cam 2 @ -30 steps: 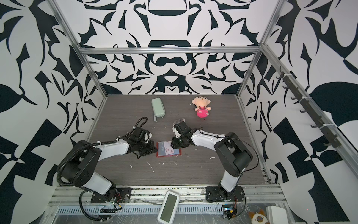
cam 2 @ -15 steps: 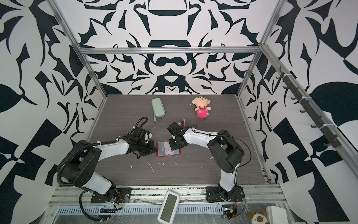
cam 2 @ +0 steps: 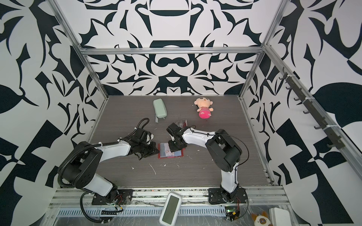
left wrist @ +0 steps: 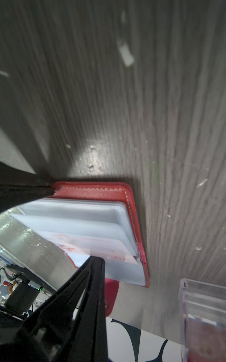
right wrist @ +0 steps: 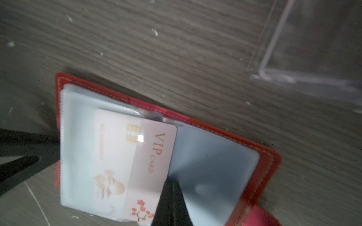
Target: Put the credit cards into the card holder
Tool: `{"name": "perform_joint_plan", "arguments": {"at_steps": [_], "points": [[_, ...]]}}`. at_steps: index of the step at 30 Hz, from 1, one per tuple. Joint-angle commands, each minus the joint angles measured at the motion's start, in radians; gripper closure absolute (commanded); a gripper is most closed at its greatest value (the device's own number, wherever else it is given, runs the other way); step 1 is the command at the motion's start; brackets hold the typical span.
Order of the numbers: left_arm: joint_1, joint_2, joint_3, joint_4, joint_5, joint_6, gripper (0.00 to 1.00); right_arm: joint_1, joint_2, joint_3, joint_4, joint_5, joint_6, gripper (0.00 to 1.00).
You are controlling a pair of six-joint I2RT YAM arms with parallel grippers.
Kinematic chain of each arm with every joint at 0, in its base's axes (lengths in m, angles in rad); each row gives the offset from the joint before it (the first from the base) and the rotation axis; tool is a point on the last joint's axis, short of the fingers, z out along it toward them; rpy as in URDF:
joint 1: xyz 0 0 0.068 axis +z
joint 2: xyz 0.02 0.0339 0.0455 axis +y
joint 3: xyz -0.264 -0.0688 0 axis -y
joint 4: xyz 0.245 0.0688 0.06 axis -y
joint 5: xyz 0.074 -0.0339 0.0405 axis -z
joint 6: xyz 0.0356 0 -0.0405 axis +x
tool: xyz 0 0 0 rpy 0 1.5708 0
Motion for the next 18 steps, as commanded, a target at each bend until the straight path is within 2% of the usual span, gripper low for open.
{"name": "perform_joint_plan", "arguments": {"at_steps": [1, 11, 14, 18], "points": [[-0.004, 0.048, -0.018, -0.087, -0.038, 0.012, 1.00, 0.004, 0.020, 0.005, 0.010, -0.067, 0.003, 1.00], [-0.003, 0.051, -0.010, -0.093, -0.037, 0.016, 1.00, 0.004, -0.004, -0.034, 0.134, -0.205, 0.030, 1.00], [-0.003, 0.050, -0.006, -0.098, -0.039, 0.019, 1.00, 0.004, -0.015, -0.039, 0.144, -0.204, 0.031, 1.00], [-0.003, 0.041, -0.003, -0.111, -0.041, 0.022, 1.00, 0.003, -0.052, -0.049, 0.132, -0.139, 0.030, 1.00]]}}
